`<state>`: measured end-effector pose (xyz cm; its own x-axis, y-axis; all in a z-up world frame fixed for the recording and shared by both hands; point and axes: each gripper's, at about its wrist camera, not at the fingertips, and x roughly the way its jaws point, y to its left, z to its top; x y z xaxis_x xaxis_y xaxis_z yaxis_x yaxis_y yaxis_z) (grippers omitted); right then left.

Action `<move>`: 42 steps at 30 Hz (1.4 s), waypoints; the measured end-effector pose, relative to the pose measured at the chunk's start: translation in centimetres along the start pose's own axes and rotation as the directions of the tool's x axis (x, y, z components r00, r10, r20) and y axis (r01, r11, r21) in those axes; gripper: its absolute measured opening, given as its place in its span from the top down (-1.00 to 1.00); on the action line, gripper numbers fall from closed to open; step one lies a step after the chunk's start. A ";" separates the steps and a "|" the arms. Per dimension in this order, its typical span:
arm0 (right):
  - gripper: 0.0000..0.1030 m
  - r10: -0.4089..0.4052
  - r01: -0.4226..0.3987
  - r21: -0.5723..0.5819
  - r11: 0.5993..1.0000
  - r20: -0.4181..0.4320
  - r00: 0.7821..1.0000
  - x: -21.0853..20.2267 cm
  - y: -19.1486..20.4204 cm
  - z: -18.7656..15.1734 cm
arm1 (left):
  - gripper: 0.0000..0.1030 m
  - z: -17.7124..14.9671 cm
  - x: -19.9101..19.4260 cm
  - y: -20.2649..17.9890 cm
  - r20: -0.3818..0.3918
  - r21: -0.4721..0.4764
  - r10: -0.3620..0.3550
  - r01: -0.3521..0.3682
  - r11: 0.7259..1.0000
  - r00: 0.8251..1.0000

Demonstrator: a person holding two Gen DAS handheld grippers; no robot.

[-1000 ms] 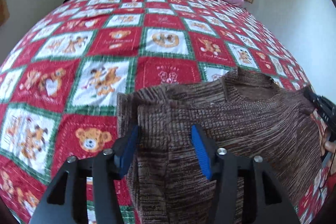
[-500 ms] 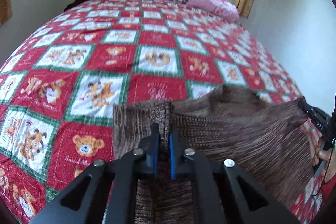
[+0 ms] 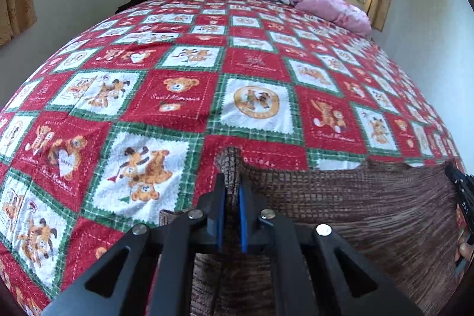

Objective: Fold small clothes

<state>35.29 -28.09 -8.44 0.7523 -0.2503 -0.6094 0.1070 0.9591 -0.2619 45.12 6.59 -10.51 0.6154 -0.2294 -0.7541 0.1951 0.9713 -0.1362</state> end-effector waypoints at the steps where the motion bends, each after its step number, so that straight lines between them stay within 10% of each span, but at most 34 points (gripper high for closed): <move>1: 0.91 0.005 -0.005 -0.002 1.000 -0.016 1.000 0.3 0.0 0.0 | 0.65 0.1 0.3 0.1 -0.019 0.001 0.019 -0.019 1.000 1.000; 5: 0.89 0.050 -0.049 0.020 0.999 -0.051 0.997 0.0 -1.0 0.2 | -0.04 0.2 -1.1 1.4 -0.046 -0.029 0.058 -0.059 0.998 0.997; 12: 0.86 0.033 -0.045 0.132 0.990 0.095 0.995 -9.0 -2.8 -1.0 | -0.17 -3.4 -8.6 4.6 -0.021 -0.022 0.084 -0.084 0.996 0.996; 19: 0.86 0.308 -0.306 0.063 0.950 -0.025 0.951 -13.2 4.1 -5.7 | -0.19 -10.7 -9.9 2.5 -0.060 0.019 0.123 -0.122 0.992 0.991; 22: 0.86 0.340 -0.336 0.059 0.940 -0.072 0.938 -13.3 6.1 -8.0 | -0.56 -11.7 -10.3 2.5 -0.024 0.002 0.170 -0.170 0.985 0.985; 33: 0.85 0.376 -0.363 0.193 0.912 -0.034 0.926 -14.2 6.7 -8.4 | -0.85 -12.9 -10.4 2.7 -0.058 -0.144 -0.033 0.024 0.989 0.998; 35: 0.85 0.397 -0.390 0.210 0.896 0.010 0.918 -14.8 7.5 -7.2 | -0.81 -13.0 -10.3 2.0 -0.039 -0.148 -0.015 0.009 0.989 0.999; 39: 0.85 0.471 -0.470 0.212 0.857 0.045 0.881 -14.4 10.8 -5.2 | 0.28 -13.3 -10.7 1.5 -0.015 -0.174 -0.029 0.026 0.984 0.999; 42: 0.85 0.531 -0.510 0.250 0.823 -0.020 0.847 -11.9 13.2 -5.7 | 0.45 -13.4 -10.9 2.1 -0.014 -0.217 -0.032 0.028 0.976 0.999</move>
<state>24.00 -13.18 -8.89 0.6811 0.2947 -0.6702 -0.1336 0.9501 0.2820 28.58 11.95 -11.12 0.5985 -0.2590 -0.7581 0.0419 0.9551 -0.2933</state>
